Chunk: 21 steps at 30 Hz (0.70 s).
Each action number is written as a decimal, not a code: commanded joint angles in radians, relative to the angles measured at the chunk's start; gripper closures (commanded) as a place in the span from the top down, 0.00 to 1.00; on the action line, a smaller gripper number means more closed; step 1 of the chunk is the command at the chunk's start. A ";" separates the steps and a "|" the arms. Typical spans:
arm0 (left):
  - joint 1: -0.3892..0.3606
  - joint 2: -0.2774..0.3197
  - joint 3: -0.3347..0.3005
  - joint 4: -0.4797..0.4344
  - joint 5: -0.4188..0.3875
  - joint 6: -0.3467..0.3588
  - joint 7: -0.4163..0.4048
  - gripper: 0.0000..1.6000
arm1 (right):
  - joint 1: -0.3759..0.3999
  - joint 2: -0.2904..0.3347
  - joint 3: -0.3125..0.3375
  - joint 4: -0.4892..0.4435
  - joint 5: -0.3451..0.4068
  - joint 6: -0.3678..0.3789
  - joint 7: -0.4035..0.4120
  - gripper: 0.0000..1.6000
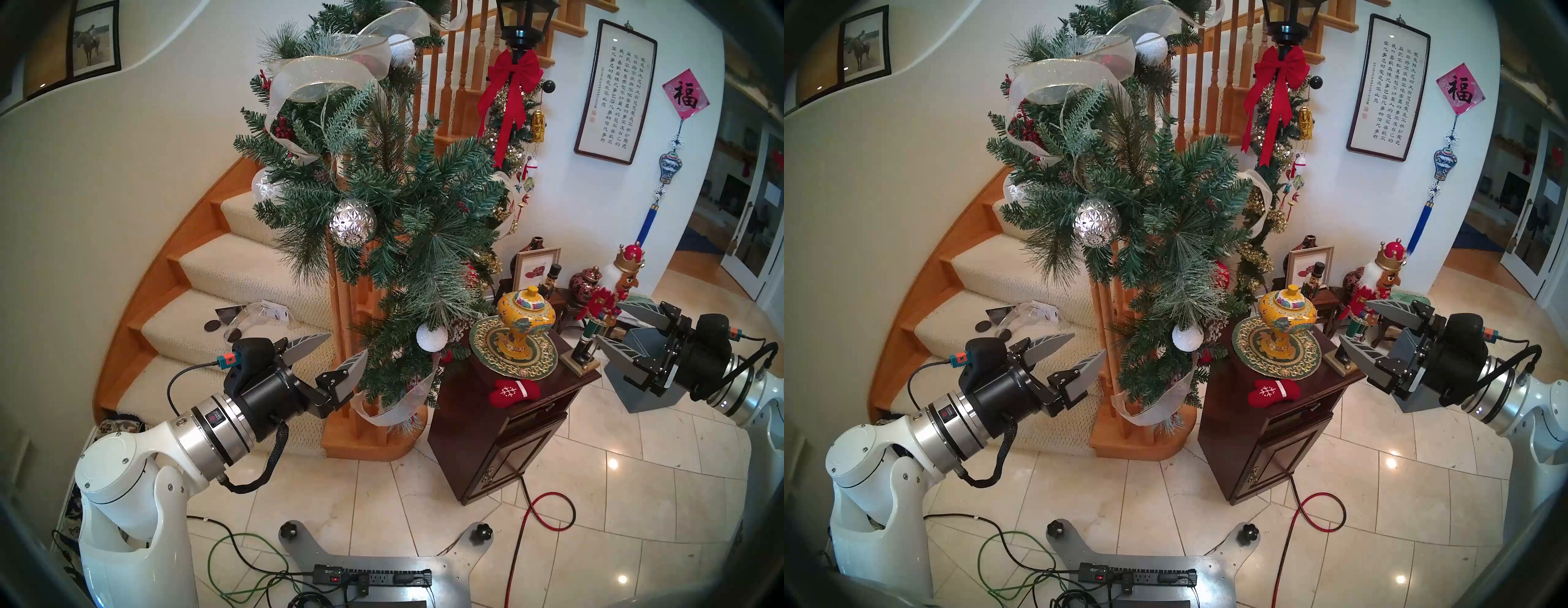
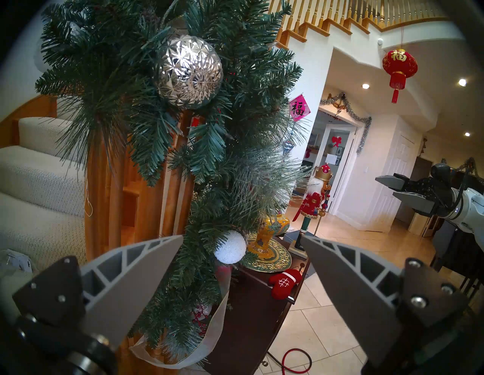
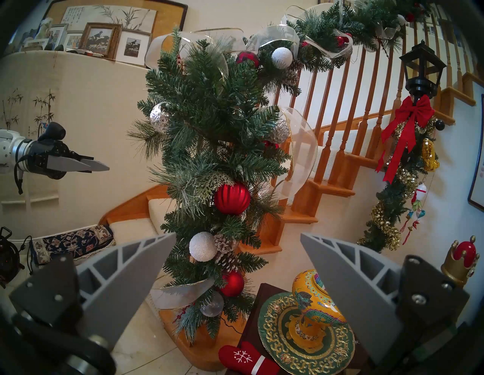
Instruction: Hang the ornament onto the Christmas-tree-style decoration
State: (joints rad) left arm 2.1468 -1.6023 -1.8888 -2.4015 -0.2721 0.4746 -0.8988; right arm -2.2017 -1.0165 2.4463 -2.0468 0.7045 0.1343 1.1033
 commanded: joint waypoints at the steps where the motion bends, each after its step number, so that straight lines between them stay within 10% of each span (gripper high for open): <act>1: 0.000 0.000 0.000 -0.004 0.000 0.000 0.000 1.00 | 0.000 0.000 0.001 0.000 0.000 0.000 0.000 1.00; 21: 0.000 0.000 0.000 -0.004 0.000 0.000 0.000 1.00 | -0.015 -0.013 -0.017 -0.038 -0.016 0.009 -0.017 1.00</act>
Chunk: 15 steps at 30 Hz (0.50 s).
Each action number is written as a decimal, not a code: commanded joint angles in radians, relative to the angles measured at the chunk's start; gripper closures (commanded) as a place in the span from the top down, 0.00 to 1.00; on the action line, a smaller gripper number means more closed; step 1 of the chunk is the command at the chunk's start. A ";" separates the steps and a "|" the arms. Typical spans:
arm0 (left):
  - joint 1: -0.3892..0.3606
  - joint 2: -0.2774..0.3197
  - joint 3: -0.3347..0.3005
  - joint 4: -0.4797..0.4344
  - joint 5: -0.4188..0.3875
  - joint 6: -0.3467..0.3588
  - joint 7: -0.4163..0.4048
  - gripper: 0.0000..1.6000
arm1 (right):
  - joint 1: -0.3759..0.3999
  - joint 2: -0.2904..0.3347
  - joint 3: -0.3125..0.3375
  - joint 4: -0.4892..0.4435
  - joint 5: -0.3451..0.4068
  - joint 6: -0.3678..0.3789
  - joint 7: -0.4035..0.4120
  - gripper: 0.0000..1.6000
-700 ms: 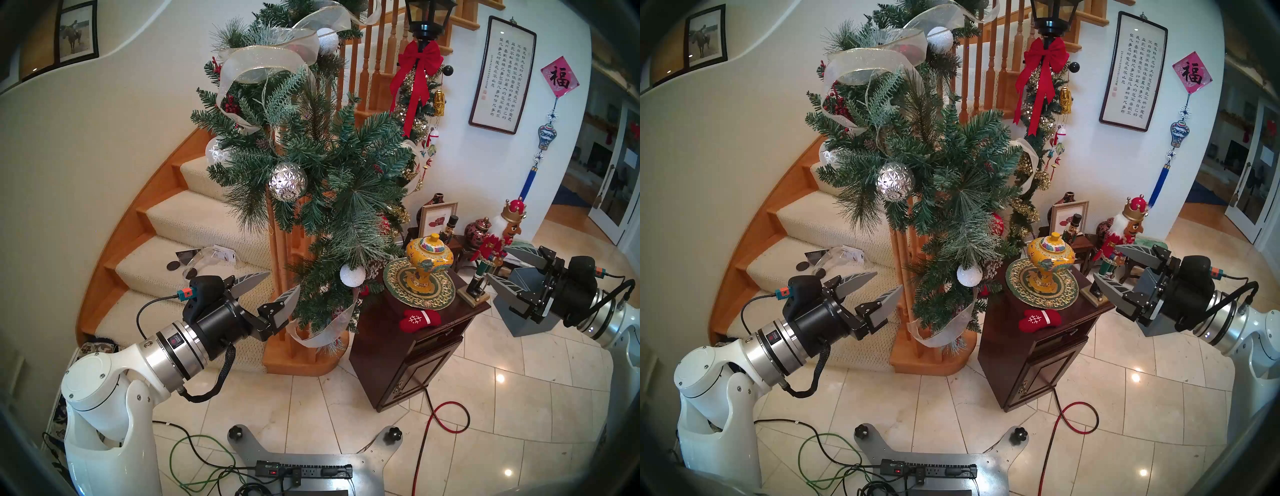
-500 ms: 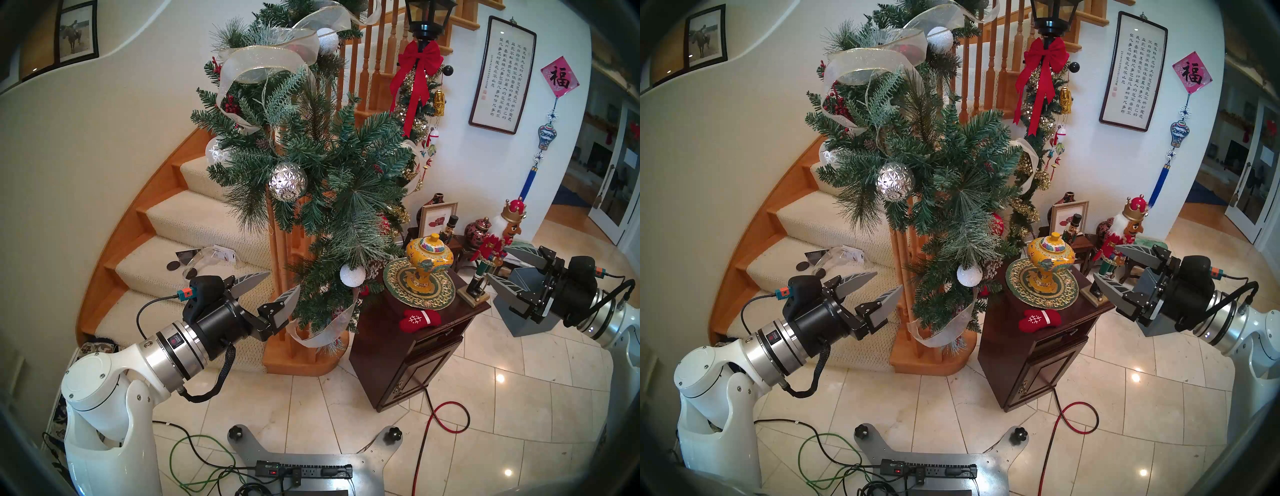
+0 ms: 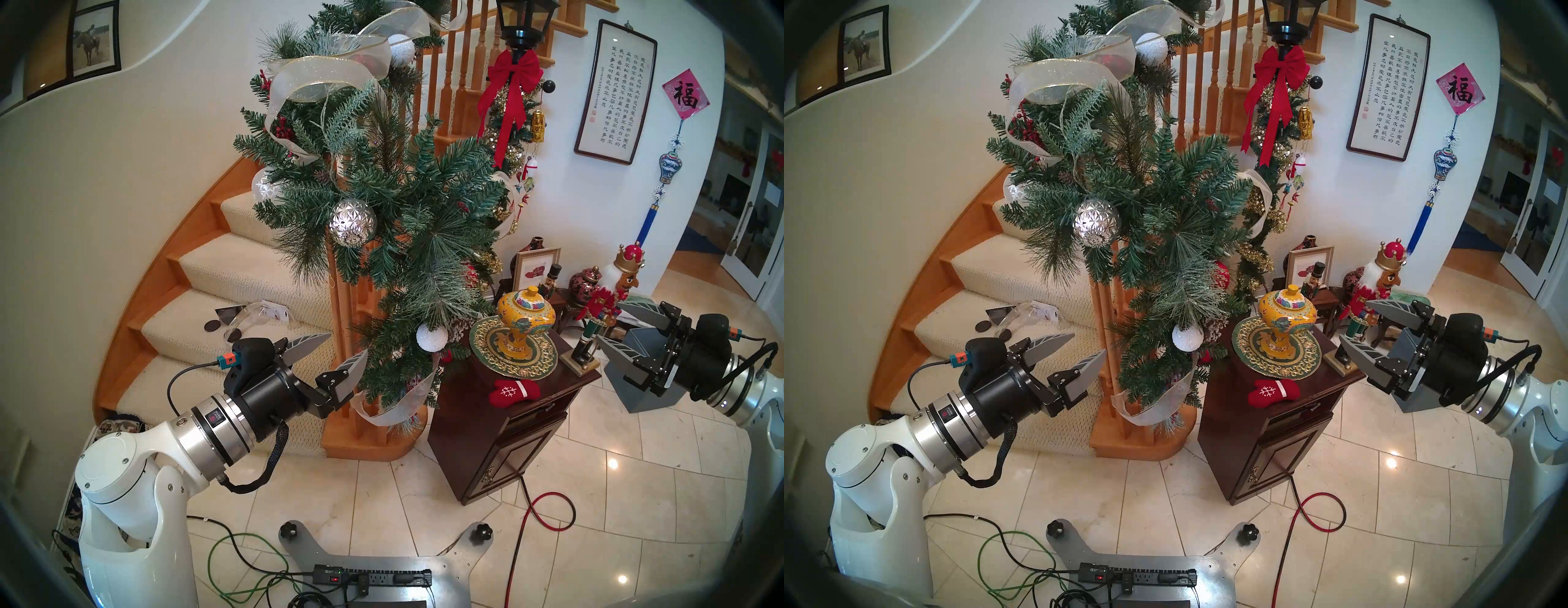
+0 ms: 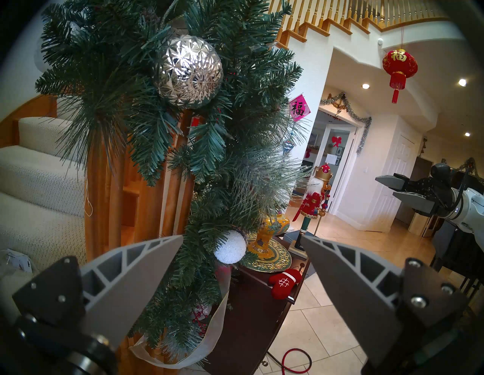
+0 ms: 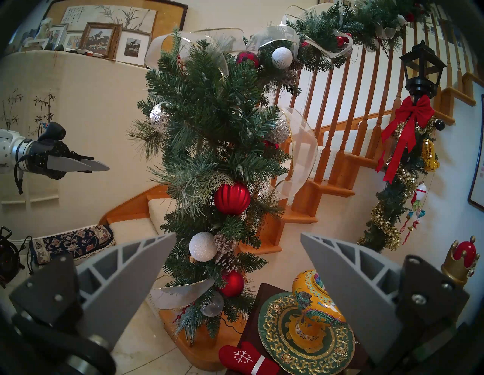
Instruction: Hang the ornament onto the Christmas-tree-style decoration
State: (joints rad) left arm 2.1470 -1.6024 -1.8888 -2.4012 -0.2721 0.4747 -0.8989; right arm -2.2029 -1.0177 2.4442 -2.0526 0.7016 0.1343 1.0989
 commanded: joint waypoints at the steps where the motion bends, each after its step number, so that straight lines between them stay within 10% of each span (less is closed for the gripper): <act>1: 0.000 0.000 0.000 -0.005 0.000 0.000 0.000 1.00 | -0.017 -0.014 -0.017 -0.037 -0.015 0.010 -0.015 1.00; 15: -0.001 0.000 0.000 -0.004 0.000 0.000 0.000 1.00 | -0.102 -0.079 -0.027 -0.132 -0.049 0.060 -0.010 1.00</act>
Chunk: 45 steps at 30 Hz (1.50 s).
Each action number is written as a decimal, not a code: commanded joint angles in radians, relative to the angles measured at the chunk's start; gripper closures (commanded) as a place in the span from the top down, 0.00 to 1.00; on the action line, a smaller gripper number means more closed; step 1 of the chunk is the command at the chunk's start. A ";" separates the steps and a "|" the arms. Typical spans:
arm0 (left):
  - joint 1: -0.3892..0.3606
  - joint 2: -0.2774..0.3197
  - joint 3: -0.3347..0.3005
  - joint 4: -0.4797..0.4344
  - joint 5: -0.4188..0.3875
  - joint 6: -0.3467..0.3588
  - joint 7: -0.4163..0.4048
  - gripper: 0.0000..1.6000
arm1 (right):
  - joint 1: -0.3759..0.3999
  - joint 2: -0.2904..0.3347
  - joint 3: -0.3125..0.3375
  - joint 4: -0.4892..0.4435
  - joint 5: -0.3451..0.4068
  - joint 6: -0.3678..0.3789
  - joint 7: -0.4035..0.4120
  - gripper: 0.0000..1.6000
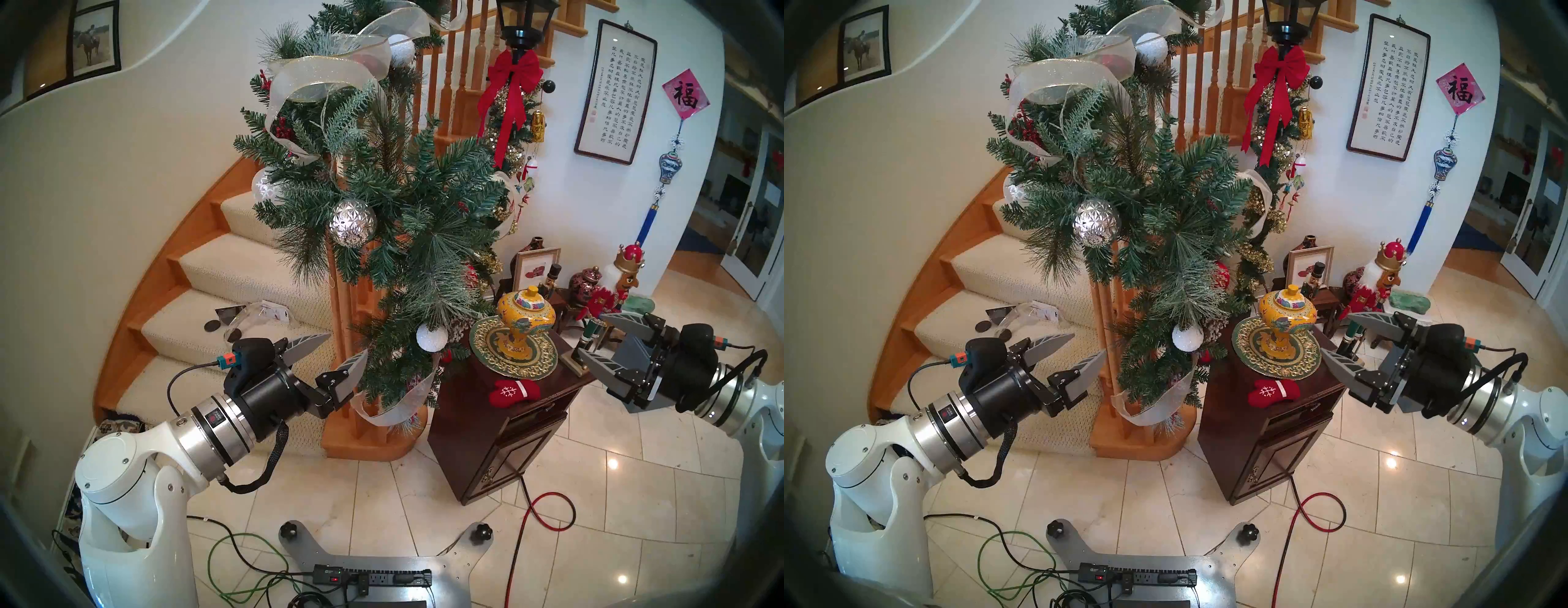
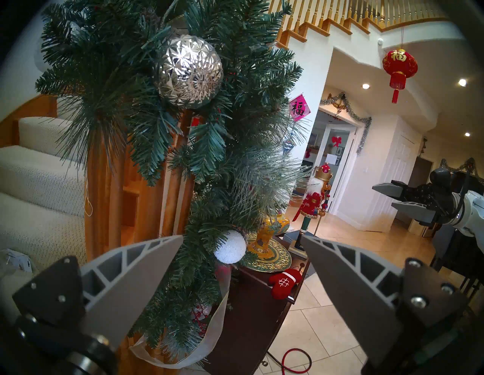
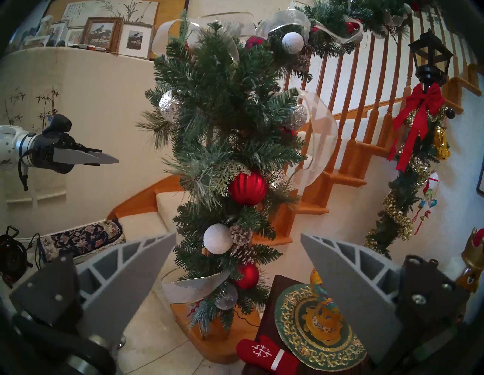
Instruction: Hang the ornament onto the Christmas-tree-style decoration
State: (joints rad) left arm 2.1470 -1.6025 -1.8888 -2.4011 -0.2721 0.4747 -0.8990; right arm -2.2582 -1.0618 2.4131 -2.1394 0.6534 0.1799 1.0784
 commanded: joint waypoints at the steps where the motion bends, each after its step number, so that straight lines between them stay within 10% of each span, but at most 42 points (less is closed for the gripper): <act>1: 0.000 0.000 0.000 -0.005 0.000 0.000 0.000 1.00 | -0.053 -0.040 0.002 -0.052 -0.003 0.018 0.012 1.00; 20: -0.001 0.000 0.000 -0.005 0.000 0.000 0.000 1.00 | -0.149 -0.126 -0.104 -0.098 -0.115 -0.007 0.034 1.00; 45: -0.001 0.000 0.000 -0.005 0.000 0.000 0.000 1.00 | -0.012 -0.044 -0.288 0.017 -0.190 0.070 -0.026 1.00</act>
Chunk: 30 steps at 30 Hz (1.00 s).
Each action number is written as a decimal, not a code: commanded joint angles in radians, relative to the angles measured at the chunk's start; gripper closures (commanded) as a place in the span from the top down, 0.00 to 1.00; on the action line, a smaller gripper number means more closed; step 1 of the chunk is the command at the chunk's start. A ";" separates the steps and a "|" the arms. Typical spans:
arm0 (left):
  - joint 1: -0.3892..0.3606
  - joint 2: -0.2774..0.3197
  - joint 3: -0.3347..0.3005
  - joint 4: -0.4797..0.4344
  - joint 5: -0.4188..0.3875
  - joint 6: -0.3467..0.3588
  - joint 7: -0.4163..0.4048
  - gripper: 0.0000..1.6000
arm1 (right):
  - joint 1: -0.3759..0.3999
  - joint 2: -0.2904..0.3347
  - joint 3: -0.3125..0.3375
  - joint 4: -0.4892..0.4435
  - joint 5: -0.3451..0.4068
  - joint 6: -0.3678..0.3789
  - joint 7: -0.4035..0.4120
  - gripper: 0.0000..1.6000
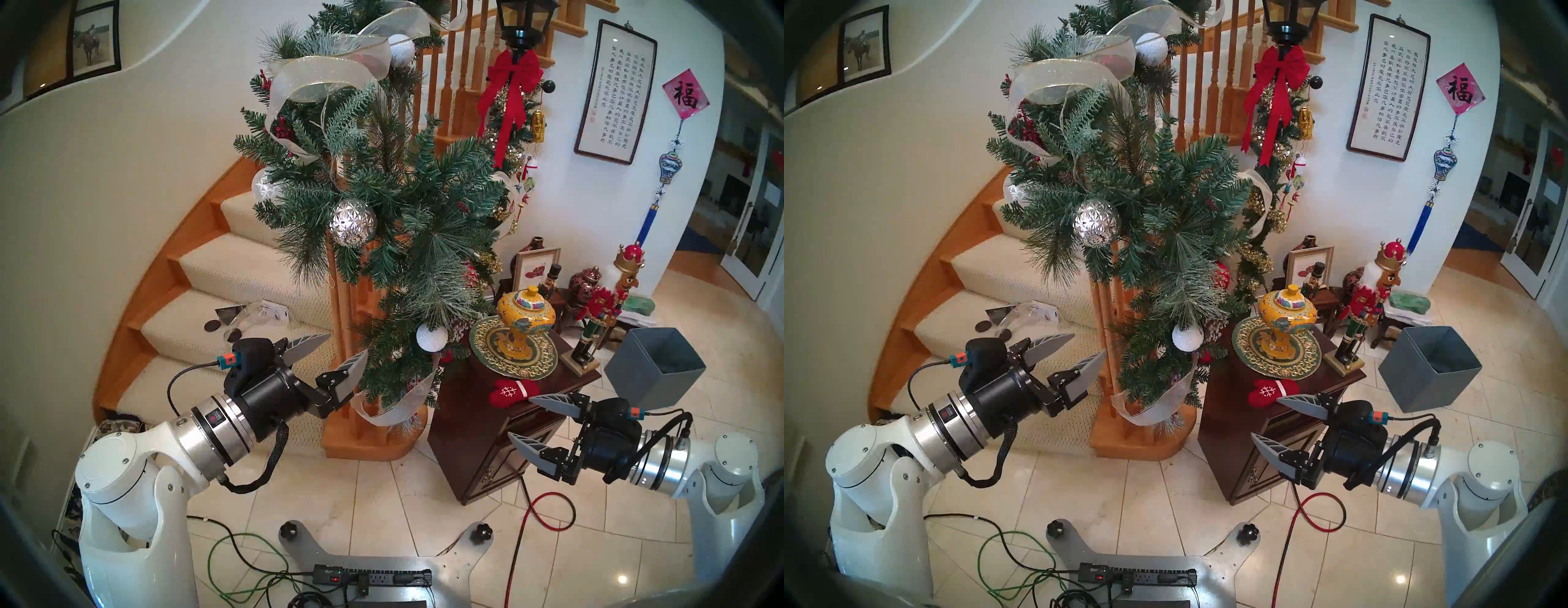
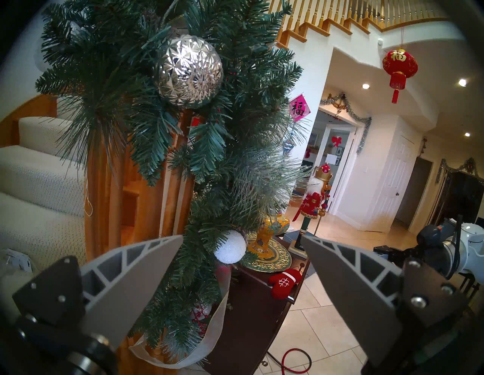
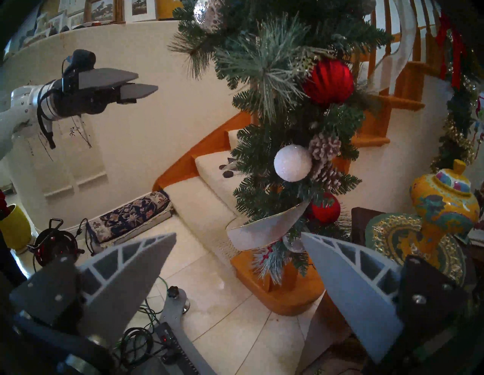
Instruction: Hang the ornament onto the Christmas-tree-style decoration
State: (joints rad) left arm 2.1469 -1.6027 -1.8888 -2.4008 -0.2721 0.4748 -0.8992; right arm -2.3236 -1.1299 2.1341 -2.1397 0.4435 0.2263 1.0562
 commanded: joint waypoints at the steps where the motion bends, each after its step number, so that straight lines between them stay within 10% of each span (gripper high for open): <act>1: 0.000 0.000 0.000 -0.005 0.000 0.000 0.000 1.00 | 0.062 0.028 -0.009 0.026 0.023 0.027 -0.004 1.00; 30: -0.001 0.000 0.000 -0.005 0.000 0.000 0.000 1.00 | 0.272 0.040 -0.127 0.171 -0.057 0.205 -0.312 1.00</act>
State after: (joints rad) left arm 2.1469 -1.6028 -1.8888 -2.4007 -0.2721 0.4749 -0.8993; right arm -2.1225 -1.0863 2.0120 -1.9795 0.3983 0.4182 0.7988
